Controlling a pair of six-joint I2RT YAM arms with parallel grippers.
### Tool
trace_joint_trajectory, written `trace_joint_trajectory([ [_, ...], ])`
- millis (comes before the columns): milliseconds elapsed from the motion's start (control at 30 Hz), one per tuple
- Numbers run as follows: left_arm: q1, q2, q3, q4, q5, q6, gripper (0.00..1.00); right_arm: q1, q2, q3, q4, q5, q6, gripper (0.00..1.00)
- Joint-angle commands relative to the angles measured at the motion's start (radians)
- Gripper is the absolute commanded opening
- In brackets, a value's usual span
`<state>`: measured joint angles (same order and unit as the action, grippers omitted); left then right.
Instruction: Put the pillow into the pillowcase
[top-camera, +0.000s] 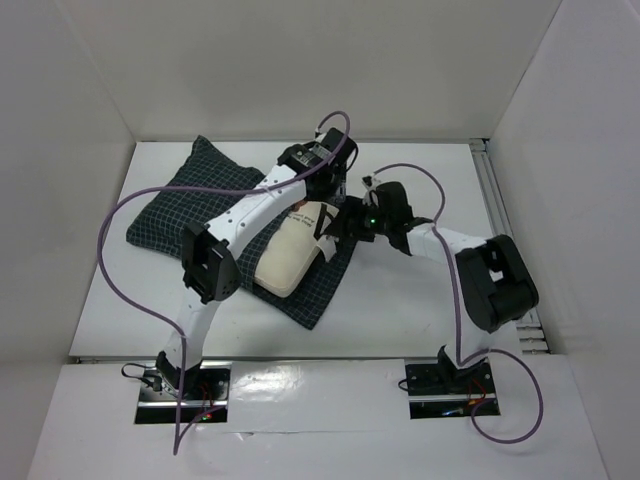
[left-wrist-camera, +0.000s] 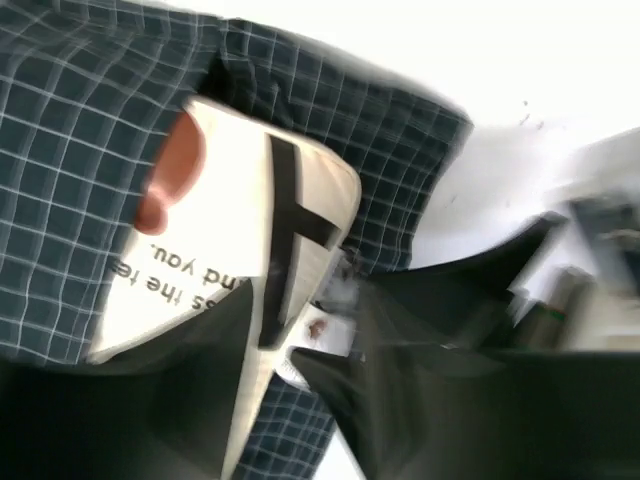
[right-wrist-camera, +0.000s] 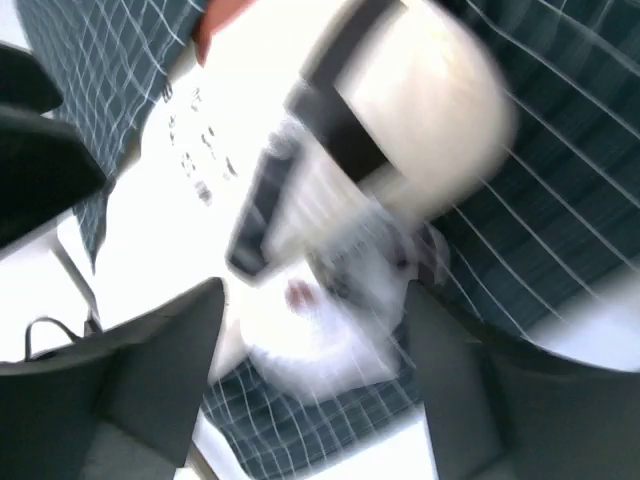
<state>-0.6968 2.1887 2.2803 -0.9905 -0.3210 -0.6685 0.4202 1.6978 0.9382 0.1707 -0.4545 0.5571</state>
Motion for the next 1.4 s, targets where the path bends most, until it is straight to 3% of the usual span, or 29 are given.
trace_joint_trajectory([
  [0,-0.035,-0.067,-0.008,0.01,0.016,0.05,0.63,-0.05,-0.198,-0.047,-0.028,0.029,-0.046,0.82],
  [67,-0.058,-0.131,-0.071,-0.013,-0.051,0.07,0.69,-0.08,-0.271,-0.085,-0.156,0.065,-0.068,0.91],
  [100,-0.087,-0.151,-0.134,-0.013,-0.067,0.092,0.8,-0.109,-0.339,-0.125,-0.193,0.095,-0.08,0.91],
  [167,-0.125,-0.206,-0.201,-0.023,-0.149,0.101,0.83,-0.138,-0.401,-0.165,-0.287,0.126,-0.089,0.93],
  [200,-0.162,-0.217,-0.272,-0.023,-0.183,0.101,0.93,-0.165,-0.458,-0.202,-0.312,0.126,-0.101,0.94],
  [433,-0.236,-0.167,-0.433,-0.039,-0.401,0.139,0.95,-0.19,-0.602,-0.254,-0.462,0.14,-0.146,0.95],
  [633,-0.225,-0.092,-0.488,-0.027,-0.426,0.118,0.97,-0.19,-0.647,-0.263,-0.494,0.14,-0.146,0.97],
  [800,-0.153,-0.008,-0.522,0.059,-0.453,0.13,0.98,-0.199,-0.665,-0.242,-0.513,0.149,-0.146,0.97],
  [867,-0.121,0.061,-0.464,0.018,-0.486,0.113,0.91,-0.199,-0.665,-0.242,-0.513,0.149,-0.146,0.97],
  [900,-0.109,0.077,-0.44,-0.005,-0.486,0.084,0.8,-0.199,-0.665,-0.242,-0.513,0.149,-0.146,0.97],
  [933,-0.098,0.088,-0.414,-0.02,-0.486,0.084,0.39,-0.199,-0.665,-0.242,-0.513,0.149,-0.155,0.97],
  [967,-0.087,0.088,-0.383,-0.071,-0.454,0.084,0.12,-0.199,-0.665,-0.242,-0.513,0.149,-0.155,0.97],
  [1000,-0.063,0.088,-0.311,-0.103,-0.423,0.057,0.0,-0.199,-0.665,-0.242,-0.513,0.149,-0.164,0.97],
  [1067,-0.035,0.039,-0.259,-0.122,-0.292,0.092,0.0,-0.199,-0.665,-0.231,-0.522,0.149,-0.175,0.97],
  [1167,0.006,-0.134,-0.249,-0.079,0.058,0.124,0.0,-0.199,-0.656,-0.197,-0.522,0.149,-0.187,0.97],
  [1300,0.052,-0.279,-0.272,-0.065,0.192,0.095,0.0,-0.199,-0.647,-0.164,-0.45,0.045,-0.151,0.92],
  [1367,0.052,-0.312,-0.272,-0.065,0.221,0.081,0.0,-0.143,-0.635,-0.142,-0.371,0.036,-0.088,0.86],
])
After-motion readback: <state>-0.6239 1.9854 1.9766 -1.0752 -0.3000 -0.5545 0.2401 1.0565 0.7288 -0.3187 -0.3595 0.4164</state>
